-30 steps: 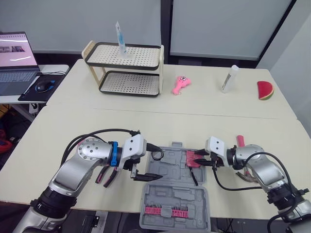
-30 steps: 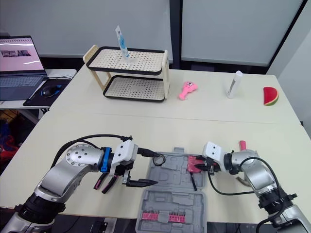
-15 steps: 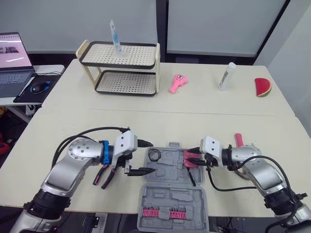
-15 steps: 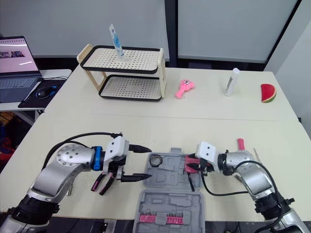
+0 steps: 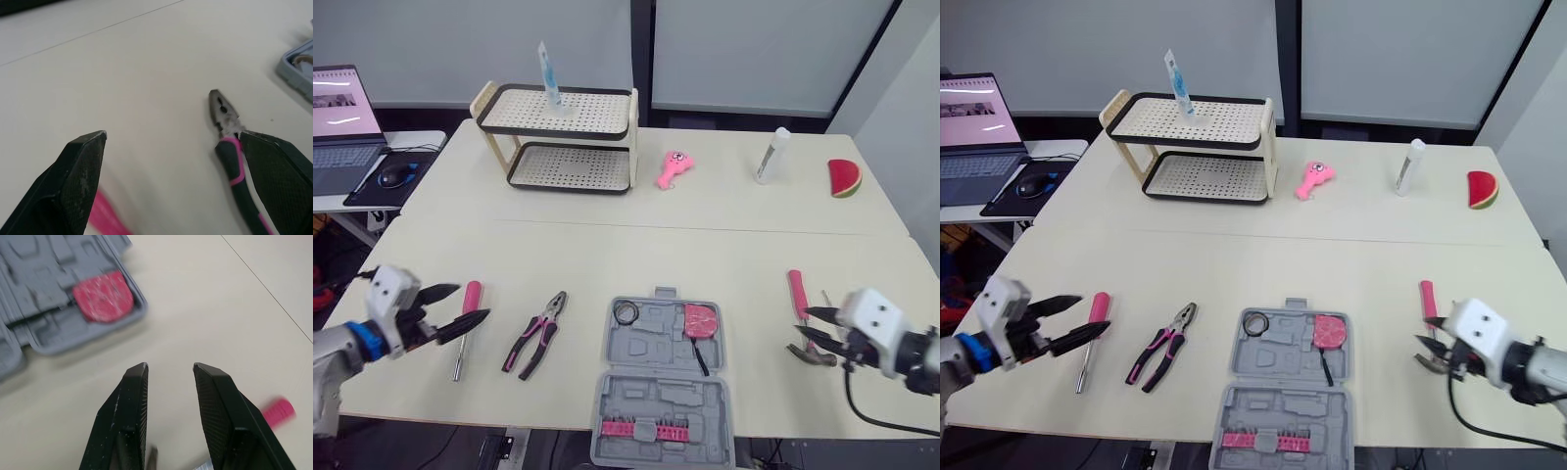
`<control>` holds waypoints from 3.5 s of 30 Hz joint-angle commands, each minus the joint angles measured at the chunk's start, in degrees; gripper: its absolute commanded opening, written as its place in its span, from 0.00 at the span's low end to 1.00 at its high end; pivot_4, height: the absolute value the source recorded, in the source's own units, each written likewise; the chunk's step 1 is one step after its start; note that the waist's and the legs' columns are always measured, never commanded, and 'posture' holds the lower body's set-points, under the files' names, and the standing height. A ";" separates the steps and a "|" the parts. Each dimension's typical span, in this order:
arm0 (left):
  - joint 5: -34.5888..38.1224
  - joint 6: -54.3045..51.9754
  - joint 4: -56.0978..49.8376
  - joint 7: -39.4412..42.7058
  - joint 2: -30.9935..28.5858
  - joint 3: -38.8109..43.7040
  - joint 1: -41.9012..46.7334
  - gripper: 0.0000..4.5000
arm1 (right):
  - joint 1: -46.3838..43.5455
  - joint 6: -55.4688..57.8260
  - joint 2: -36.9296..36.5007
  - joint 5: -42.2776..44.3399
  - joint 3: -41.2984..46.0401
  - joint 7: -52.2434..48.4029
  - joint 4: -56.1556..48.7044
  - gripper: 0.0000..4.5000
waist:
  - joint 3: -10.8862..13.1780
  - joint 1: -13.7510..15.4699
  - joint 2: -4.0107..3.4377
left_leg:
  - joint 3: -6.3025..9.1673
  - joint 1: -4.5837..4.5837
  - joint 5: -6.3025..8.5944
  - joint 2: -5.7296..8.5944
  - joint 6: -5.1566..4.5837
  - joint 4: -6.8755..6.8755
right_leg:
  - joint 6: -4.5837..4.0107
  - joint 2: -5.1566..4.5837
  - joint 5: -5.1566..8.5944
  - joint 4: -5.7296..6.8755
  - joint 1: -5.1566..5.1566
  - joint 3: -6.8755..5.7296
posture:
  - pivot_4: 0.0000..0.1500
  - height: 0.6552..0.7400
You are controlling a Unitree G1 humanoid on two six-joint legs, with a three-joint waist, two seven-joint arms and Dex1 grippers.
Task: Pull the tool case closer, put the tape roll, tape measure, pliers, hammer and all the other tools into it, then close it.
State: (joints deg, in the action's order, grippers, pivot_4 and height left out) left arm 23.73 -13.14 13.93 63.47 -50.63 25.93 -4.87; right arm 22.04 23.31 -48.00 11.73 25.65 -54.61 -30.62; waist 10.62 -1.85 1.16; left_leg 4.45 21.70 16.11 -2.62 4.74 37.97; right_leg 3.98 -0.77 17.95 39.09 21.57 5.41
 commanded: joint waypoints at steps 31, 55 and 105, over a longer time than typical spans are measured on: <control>2.76 -2.61 -4.81 -1.18 0.61 9.53 -19.05 1.00 | 1.33 1.72 -7.69 13.21 5.66 -8.55 -6.01 0.99 | -0.12 -0.72 0.33 | -0.39 -0.58 0.10 -0.14 0.00 -0.24 | -0.17 -0.04 0.45 -0.09 -0.29 0.34 | 1.00 0.94; 1.29 -20.69 -37.49 -33.24 23.10 -7.93 -12.88 1.00 | -35.38 17.99 -9.84 25.03 -25.46 -2.96 -11.80 0.99 | 0.00 0.09 0.41 | 0.00 0.12 0.09 0.05 0.00 -0.06 | 0.06 -0.15 0.07 -0.18 0.08 -0.01 | 1.00 0.94; -12.31 0.12 -22.03 11.49 6.53 -43.03 30.18 0.55 | -16.28 23.05 -10.04 27.44 -11.33 8.42 -25.59 1.00 | 0.04 0.62 0.09 | 0.03 0.23 0.08 0.08 -0.02 -0.01 | 0.05 -0.05 0.05 -0.10 0.12 -0.05 | 1.00 0.94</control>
State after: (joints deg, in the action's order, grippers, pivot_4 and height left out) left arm 12.64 -14.03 -8.49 72.61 -45.16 -14.40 22.66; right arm 4.69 45.72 -57.48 37.98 11.21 -47.08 -53.19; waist 10.67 -1.24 1.25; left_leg 4.47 21.93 16.19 -2.53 4.72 37.96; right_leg 4.03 -0.81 18.01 39.00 21.68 5.37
